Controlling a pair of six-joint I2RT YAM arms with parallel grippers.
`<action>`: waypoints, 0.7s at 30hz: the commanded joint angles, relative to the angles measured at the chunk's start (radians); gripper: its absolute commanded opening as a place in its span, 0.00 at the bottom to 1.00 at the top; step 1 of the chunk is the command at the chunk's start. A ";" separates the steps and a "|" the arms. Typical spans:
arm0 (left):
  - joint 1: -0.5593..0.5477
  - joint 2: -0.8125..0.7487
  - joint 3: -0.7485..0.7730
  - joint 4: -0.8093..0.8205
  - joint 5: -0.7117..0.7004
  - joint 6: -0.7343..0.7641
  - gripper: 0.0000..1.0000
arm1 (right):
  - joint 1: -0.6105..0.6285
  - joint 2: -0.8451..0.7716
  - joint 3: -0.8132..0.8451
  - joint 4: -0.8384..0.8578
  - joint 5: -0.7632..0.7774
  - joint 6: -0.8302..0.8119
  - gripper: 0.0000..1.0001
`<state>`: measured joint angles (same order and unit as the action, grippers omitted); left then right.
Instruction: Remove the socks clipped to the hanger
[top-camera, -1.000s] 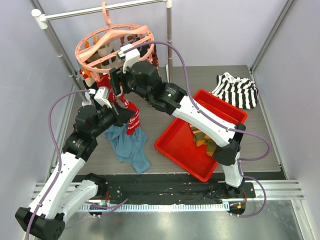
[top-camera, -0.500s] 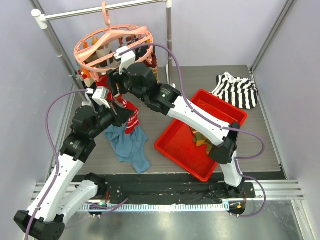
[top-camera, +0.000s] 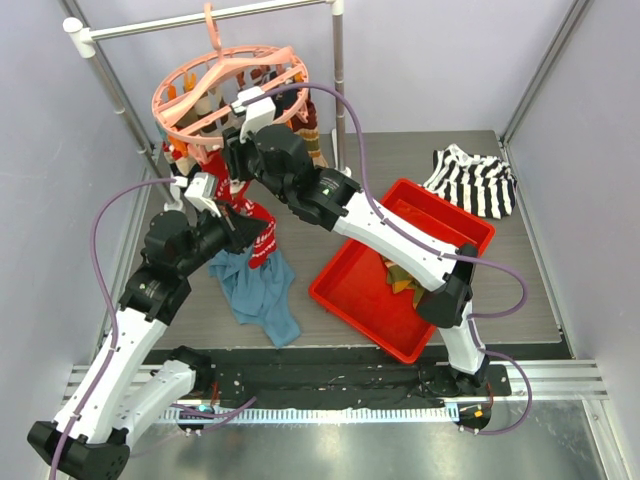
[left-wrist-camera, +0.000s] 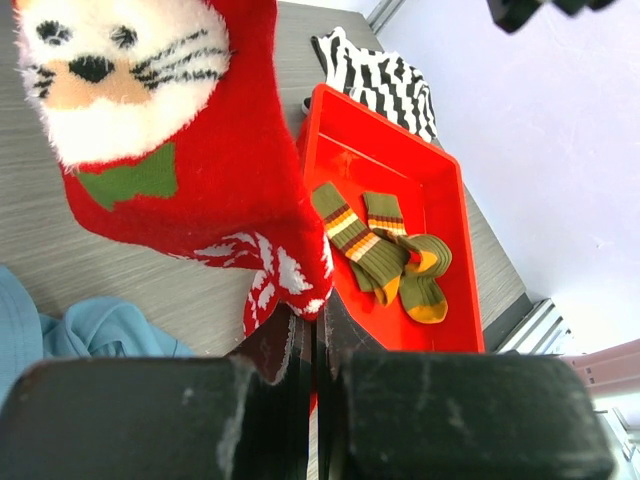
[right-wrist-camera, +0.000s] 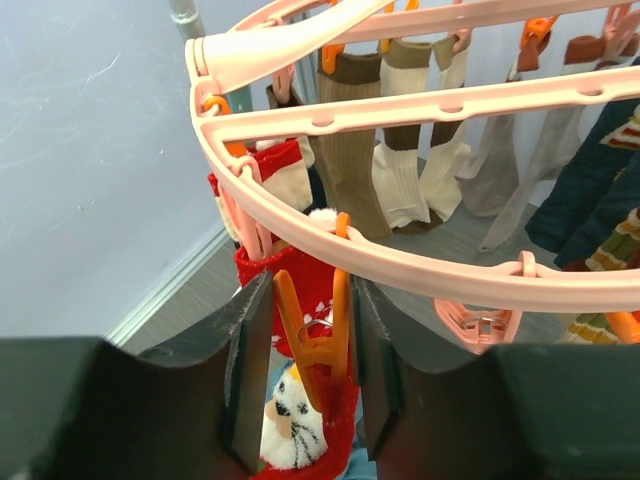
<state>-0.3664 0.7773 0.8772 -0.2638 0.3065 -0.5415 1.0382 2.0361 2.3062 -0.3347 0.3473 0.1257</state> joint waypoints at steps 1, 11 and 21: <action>-0.005 0.000 0.046 0.009 0.005 0.014 0.00 | 0.000 0.004 0.050 0.066 0.070 0.009 0.39; -0.005 0.005 0.054 0.006 0.006 0.017 0.00 | 0.000 0.006 0.033 0.060 0.027 0.029 0.57; -0.005 0.016 0.077 -0.006 0.011 0.021 0.00 | 0.006 0.016 0.039 0.063 0.151 0.009 0.55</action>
<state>-0.3664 0.7929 0.9100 -0.2890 0.3069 -0.5377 1.0386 2.0491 2.3135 -0.3218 0.4213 0.1417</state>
